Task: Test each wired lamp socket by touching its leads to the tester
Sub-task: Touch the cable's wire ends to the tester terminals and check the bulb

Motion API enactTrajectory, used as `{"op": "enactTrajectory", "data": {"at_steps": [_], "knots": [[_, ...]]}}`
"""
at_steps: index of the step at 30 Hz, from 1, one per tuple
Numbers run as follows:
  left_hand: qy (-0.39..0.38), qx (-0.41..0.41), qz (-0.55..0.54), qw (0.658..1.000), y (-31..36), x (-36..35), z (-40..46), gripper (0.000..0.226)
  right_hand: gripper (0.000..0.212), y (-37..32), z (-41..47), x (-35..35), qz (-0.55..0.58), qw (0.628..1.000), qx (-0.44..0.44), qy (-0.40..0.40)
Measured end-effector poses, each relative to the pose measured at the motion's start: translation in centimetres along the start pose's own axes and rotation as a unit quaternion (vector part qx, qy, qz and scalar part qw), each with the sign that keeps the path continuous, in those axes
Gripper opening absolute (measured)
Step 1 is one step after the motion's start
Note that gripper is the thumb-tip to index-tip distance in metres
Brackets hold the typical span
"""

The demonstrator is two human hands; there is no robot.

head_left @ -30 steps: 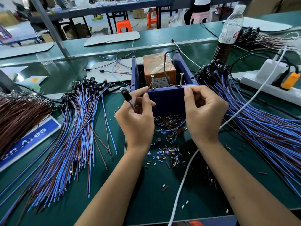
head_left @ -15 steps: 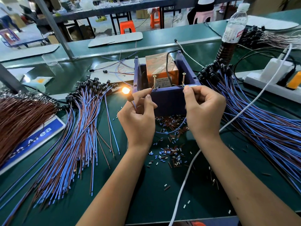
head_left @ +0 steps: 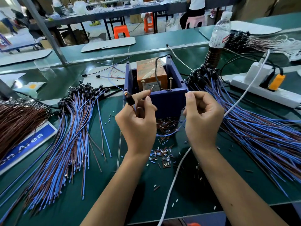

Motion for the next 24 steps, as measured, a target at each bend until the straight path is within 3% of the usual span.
{"op": "enactTrajectory", "data": {"at_steps": [3, 6, 9, 12, 14, 17, 20, 22, 24], "knots": [[-0.072, 0.010, -0.004, 0.997, 2.6, -3.8, -0.6, 0.013, 0.019, 0.0, 0.3, 2.5, 0.020, 0.999, -0.018, 0.032], [-0.221, 0.033, -0.009, 0.975, 5.4, -9.5, -1.8, 0.012, 0.017, 0.2, 0.8, 6.6, 0.005, 0.996, -0.027, 0.081], [-0.386, 0.137, 0.002, 0.912, 6.5, -16.2, -4.2, 0.013, 0.015, 0.4, 1.1, 11.8, -0.021, 0.988, -0.038, 0.148], [-0.483, 0.345, -0.089, 0.800, 7.4, -22.3, -8.4, 0.015, 0.016, 0.1, 2.2, 17.1, -0.068, 0.973, -0.056, 0.215], [-0.480, 0.473, -0.150, 0.724, 7.6, -24.8, -10.4, 0.026, 0.016, -0.3, 3.4, 19.6, -0.121, 0.967, -0.077, 0.212], [-0.435, 0.589, -0.238, 0.639, 7.9, -27.3, -11.5, 0.037, 0.019, -1.1, 5.6, 23.2, -0.279, 0.939, -0.084, 0.184], [-0.350, 0.629, -0.285, 0.633, 6.6, -28.1, -10.5, 0.039, 0.052, -2.5, 6.9, 25.2, -0.440, 0.878, -0.067, 0.177], [-0.298, 0.637, -0.308, 0.641, 5.6, -28.2, -9.5, 0.039, 0.057, -3.9, 7.1, 24.0, -0.508, 0.847, -0.009, 0.155], [-0.243, 0.632, -0.323, 0.662, 4.6, -28.2, -8.3, 0.037, 0.053, -4.0, 7.4, 20.8, -0.552, 0.831, 0.030, 0.069]]}}
Point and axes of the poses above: each hand's wrist, its own z-axis towards the middle knuckle, its own x-axis out of the back of the hand, y = z × x, the point moved 5 cm from there along z, towards the middle knuckle, and after that the axes turned 2 degrees about -x, right-handed, at the moved point
